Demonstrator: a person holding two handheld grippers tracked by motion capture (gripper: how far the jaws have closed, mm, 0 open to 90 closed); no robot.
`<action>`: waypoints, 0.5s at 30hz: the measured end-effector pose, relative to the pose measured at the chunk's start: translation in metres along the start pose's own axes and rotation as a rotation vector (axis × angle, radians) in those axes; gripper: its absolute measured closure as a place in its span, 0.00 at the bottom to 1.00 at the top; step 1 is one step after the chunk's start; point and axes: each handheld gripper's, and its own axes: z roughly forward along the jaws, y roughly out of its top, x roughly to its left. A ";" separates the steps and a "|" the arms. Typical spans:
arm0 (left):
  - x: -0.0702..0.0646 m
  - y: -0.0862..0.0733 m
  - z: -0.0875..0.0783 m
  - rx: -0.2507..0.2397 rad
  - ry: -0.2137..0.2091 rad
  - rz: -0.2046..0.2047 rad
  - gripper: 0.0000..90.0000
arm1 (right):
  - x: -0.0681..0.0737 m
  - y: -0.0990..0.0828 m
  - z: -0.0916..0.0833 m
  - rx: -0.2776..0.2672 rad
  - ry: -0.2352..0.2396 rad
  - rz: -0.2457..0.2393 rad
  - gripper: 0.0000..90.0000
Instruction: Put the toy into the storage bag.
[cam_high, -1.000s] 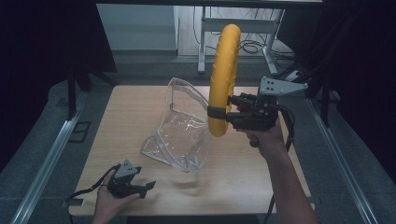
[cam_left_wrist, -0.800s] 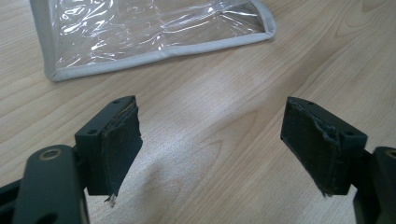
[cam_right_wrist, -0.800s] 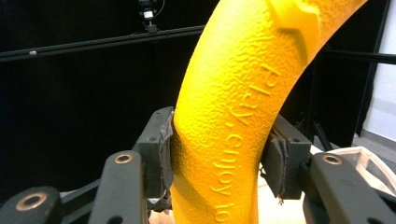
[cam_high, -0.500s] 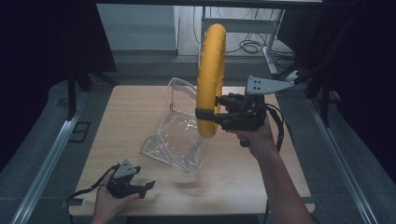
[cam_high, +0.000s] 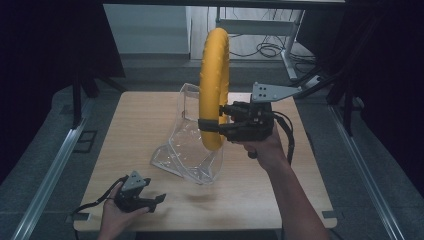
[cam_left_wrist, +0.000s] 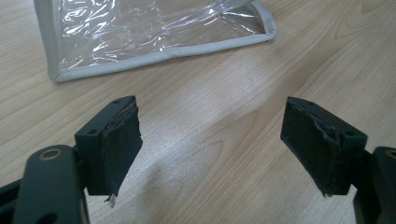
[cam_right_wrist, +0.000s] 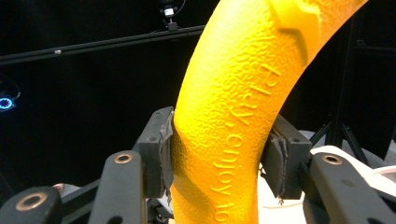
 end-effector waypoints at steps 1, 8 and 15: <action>0.000 0.000 0.000 0.000 0.000 0.000 0.22 | 0.000 0.000 0.001 0.002 0.003 0.000 0.55; 0.000 0.000 0.000 -0.001 0.000 0.000 0.22 | -0.001 -0.004 0.012 0.011 0.026 0.010 0.55; 0.000 0.000 0.000 -0.002 0.000 -0.001 0.22 | -0.005 -0.012 0.023 0.029 0.048 0.035 0.55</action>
